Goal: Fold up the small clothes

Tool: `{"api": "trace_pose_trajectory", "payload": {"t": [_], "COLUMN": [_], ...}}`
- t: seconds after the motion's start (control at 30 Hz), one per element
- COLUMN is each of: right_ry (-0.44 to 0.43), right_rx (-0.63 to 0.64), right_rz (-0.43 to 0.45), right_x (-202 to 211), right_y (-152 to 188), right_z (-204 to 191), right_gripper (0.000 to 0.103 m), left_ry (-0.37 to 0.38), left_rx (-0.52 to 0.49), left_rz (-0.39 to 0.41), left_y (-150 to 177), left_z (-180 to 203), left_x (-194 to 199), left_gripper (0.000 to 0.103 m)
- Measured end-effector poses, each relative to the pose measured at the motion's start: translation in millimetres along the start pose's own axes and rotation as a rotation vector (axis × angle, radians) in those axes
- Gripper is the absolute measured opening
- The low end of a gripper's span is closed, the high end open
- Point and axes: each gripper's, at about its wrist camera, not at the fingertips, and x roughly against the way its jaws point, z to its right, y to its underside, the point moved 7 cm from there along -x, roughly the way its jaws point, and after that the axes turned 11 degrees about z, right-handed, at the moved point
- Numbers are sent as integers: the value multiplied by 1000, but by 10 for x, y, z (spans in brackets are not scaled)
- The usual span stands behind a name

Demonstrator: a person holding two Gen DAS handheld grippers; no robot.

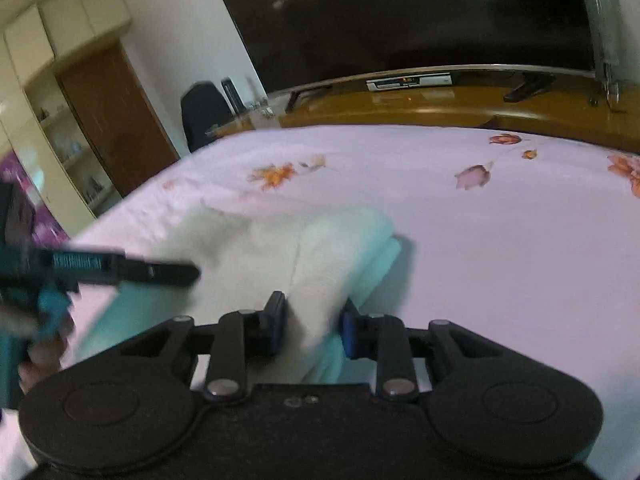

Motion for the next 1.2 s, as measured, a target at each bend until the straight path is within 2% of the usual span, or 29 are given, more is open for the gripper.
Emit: {"api": "trace_pose_trajectory", "payload": {"t": [0.03,0.17,0.23,0.3,0.33,0.37,0.4,0.47,0.57,0.63,0.7,0.77,0.83,0.93,1.0,1.03,1.07,1.1,1.13,1.2], "right_ry": [6,5,-13,-34,-53,-61,-35,8,34,21,4,61,94,157,185,195,207,211,206,206], "right_rx": [-25,-76,-74,-75,-75,-67,-30,-13,-36,-20,-3,62,81,39,12,15,17,15,13,8], "right_rz": [-6,-52,-47,-51,-66,-86,-110,-124,-109,-96,-122,-196,-171,-174,-139,-115,-88,-63,-40,-4], "right_x": [-27,52,230,392,448,472,455,451,615,790,916,938,1026,1195,1414,1564,1730,1879,2040,2298], "right_y": [-10,-63,-58,-26,19,84,169,254,240,273,403,666,792,821,819,813,803,802,799,780], "right_z": [56,55,-2,-97,-151,-187,-200,-179,-228,-339,-456,-515,-559,-600,-662,-719,-786,-839,-928,-1086], "right_gripper": [36,37,35,38,39,38,36,41,40,39,39,41,41,42,42,46,52,55,60,61], "left_ry": [-8,-36,-6,21,16,14,6,2,-7,-13,-37,-62,-88,-138,-132,-130,-130,-132,-134,-122], "left_rx": [-6,-68,-98,-124,-147,-152,-119,-59,-124,-168,-223,-225,-230,-231,-211,-204,-199,-198,-199,-205], "left_rz": [-3,8,39,15,-1,-3,-2,5,61,57,14,6,21,41,52,66,87,110,127,158], "left_y": [-12,-31,7,158,252,331,375,386,426,574,790,986,1069,1130,1162,1178,1174,1172,1180,1181], "left_z": [17,95,140,149,136,102,42,-27,45,87,122,144,215,300,390,439,502,562,619,740], "left_x": [-4,274,534,678,706,731,757,857,1136,1301,1387,1484,1607,1890,2139,2272,2426,2595,2738,3048], "left_gripper": [70,71,71,71,72,81,83,83,83,83,83,83,84,84,84,88,100,103,103,103]}}
